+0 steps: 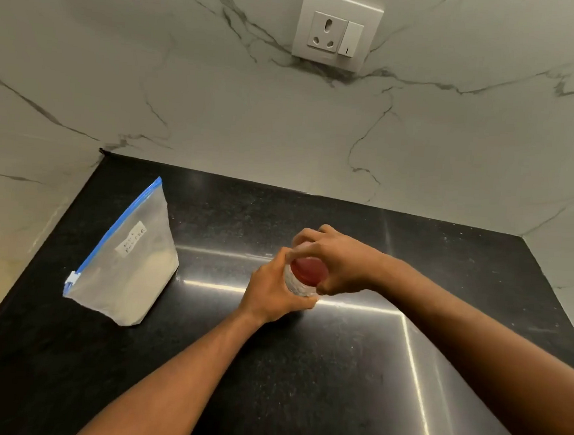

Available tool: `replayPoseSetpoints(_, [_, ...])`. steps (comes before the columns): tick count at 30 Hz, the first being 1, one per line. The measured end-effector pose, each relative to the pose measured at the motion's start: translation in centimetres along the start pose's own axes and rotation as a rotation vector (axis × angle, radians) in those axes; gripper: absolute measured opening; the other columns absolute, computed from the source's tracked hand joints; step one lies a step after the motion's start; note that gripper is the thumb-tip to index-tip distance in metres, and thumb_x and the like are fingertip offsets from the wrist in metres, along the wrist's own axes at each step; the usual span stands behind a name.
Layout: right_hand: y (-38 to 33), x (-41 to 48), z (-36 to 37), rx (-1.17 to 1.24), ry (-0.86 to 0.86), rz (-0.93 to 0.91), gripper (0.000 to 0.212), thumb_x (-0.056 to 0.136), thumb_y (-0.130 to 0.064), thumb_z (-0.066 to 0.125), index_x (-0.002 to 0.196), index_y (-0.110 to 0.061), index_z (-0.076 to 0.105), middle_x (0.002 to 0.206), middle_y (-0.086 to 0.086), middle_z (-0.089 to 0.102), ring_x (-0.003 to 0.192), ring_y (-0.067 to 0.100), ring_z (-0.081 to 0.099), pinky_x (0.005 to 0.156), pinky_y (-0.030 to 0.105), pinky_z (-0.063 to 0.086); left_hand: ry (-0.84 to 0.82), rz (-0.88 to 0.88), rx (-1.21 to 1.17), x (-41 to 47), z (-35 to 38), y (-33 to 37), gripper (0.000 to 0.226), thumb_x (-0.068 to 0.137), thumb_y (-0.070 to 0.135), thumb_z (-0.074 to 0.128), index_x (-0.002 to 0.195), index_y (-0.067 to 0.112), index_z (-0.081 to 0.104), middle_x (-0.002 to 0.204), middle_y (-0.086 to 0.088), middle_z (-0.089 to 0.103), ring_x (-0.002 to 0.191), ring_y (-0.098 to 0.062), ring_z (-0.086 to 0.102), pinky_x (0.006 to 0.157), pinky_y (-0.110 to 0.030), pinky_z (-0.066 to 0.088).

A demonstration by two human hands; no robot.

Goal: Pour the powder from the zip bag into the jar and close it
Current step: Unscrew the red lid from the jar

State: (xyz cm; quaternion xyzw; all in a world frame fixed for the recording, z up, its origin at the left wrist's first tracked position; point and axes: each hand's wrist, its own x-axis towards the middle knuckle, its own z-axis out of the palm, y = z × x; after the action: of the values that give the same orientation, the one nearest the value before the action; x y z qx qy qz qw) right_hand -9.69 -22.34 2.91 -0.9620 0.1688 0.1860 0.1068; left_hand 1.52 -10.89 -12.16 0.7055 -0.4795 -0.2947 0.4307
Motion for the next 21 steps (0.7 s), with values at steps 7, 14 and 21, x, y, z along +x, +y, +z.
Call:
replayPoseSetpoints(7, [-0.4,0.6,-0.1,-0.237,0.139,0.264,0.093,0.084,-0.093,0.031,0.129,-0.017,0.06,0.115,0.009,0.062,0.087,0.023,0.064,0.071,0.035,0.055,-0.004,-0.039,0.028,0.1,0.3,0.2,0.086,0.056,0.065,0.095,0.123,0.058,0.041,0.115,0.025,0.066,0.103,0.002,0.068,0.082,-0.016,0.056])
replayPoseSetpoints(14, [-1.3,1.4,-0.5,-0.158,-0.006,0.114,0.064,0.081,-0.051,0.077,0.136,-0.024,0.059,0.12,0.001,0.059,0.098,0.017,0.056,0.074,0.029,0.046,0.006,-0.074,0.061,0.0,0.3,0.4,0.091,0.05,0.07,0.092,0.12,0.068,0.033,0.105,0.033,0.061,0.095,0.013,0.059,0.074,-0.011,0.043])
replayPoseSetpoints(21, [-0.5,0.0,-1.8,0.113,0.091,0.098,0.061,0.085,-0.069,0.066,0.137,-0.036,0.058,0.156,-0.001,0.046,0.134,0.028,0.052,0.099,0.044,0.052,-0.036,-0.012,0.035,0.0,0.0,0.0,0.09,0.057,0.065,0.093,0.127,0.067,0.037,0.12,0.024,0.064,0.11,-0.002,0.067,0.085,-0.016,0.051])
